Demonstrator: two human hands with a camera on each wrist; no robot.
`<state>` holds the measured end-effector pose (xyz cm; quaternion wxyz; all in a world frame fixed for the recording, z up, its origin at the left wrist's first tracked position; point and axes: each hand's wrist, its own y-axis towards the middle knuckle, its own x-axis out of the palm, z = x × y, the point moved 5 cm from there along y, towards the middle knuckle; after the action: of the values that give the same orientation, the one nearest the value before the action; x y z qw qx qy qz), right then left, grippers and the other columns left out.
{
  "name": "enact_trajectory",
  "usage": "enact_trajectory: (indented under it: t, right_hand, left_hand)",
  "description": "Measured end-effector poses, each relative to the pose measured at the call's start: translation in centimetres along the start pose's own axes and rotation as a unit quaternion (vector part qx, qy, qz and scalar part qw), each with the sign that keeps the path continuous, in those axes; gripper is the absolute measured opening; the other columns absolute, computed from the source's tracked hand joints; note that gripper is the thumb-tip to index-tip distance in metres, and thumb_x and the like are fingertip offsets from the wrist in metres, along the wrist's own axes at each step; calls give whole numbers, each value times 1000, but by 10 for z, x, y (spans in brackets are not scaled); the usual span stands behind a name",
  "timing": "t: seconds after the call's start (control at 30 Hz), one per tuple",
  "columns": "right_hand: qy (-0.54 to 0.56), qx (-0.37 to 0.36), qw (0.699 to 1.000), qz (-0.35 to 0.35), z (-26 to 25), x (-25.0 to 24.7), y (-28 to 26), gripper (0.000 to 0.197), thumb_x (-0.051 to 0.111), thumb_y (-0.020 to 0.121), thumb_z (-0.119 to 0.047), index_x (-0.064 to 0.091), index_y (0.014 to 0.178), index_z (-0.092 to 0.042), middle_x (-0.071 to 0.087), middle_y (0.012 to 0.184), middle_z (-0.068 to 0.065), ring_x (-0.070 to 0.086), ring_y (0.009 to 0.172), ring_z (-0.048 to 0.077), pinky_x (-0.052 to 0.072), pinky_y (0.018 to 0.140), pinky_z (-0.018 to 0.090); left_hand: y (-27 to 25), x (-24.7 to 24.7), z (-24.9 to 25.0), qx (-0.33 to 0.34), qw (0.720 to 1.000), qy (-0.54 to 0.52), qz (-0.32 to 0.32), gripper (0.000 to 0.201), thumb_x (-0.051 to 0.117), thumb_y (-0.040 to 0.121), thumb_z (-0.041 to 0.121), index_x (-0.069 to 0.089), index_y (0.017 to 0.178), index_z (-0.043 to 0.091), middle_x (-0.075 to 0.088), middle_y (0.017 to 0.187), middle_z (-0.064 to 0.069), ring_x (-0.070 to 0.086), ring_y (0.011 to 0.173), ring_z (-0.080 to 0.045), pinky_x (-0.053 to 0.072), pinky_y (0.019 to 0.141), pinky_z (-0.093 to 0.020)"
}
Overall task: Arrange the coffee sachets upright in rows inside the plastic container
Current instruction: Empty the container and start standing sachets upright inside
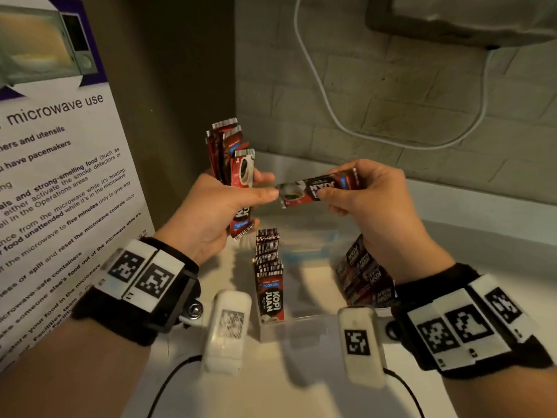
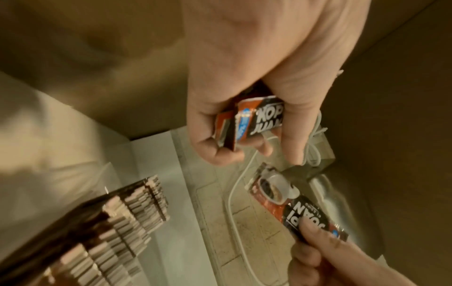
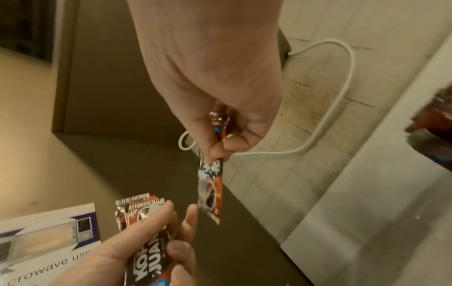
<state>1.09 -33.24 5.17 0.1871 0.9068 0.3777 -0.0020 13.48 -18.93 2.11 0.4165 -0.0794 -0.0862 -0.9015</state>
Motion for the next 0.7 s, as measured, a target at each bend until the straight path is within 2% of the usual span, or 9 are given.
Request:
enact_trajectory:
  t: [0.03,0.13,0.23,0.3,0.4,0.5,0.6,0.7]
  right_hand:
    - [-5,-6,1000,-14,-4,4,1,24,75,71,7,62,69,-13,58,53,-5,51,44,3,43,45,15]
    - [95,8,995,-30,-7,15,1,23,72,72,9,62,71,-12,60,53,-6,53,46,5,44,47,18]
    - [169,54,984,-31,0,26,-6,17,68,80,1,59,74,-12,63,62,1,55,46,10,45,48,21]
    - [179,82,980,-28,9,30,-10,13,64,86,-3,58,76,-11,64,65,6,58,45,10,47,46,21]
    - [183,119,976,25,29,23,-7,14,57,89,3,54,81,-8,64,71,10,61,49,11,49,46,19]
    - [144,177,971,69,61,15,-8,26,51,90,10,49,75,-11,62,78,11,61,57,17,57,55,24]
    - [89,250,962,58,91,19,-18,29,52,88,12,48,71,-11,64,78,11,64,66,24,58,69,36]
    - [49,302,952,27,110,28,-26,29,55,87,10,48,68,-10,64,77,13,64,65,24,56,69,40]
  left_hand:
    - [0,2,0,3,1000,12,-8,27,73,72,-7,60,72,16,73,88,-1,67,74,-12,48,56,-28]
    - [0,8,-4,4,1000,19,-7,31,72,69,-13,60,72,16,67,74,-3,67,74,-18,50,60,-30]
    - [-2,16,-16,-14,1000,3,-11,32,74,69,-11,60,75,17,68,77,-3,69,85,-27,56,75,-44]
    - [-4,18,-20,-17,1000,7,-3,30,74,70,-9,60,77,16,67,80,-6,68,87,-29,54,81,-45]
    - [-3,8,-22,-16,999,4,28,24,74,74,-3,60,75,16,63,73,-1,61,73,-18,52,74,-38]
    - [-2,-13,-28,-47,995,-30,87,21,76,76,7,59,76,20,59,66,5,58,62,-10,55,64,-36]
    - [-4,-25,-35,-69,990,-52,115,21,75,78,9,59,74,22,57,64,6,57,56,-6,56,57,-30]
    - [-7,-30,-43,-88,986,-64,126,22,74,79,8,58,73,22,57,64,5,56,56,-6,56,54,-30]
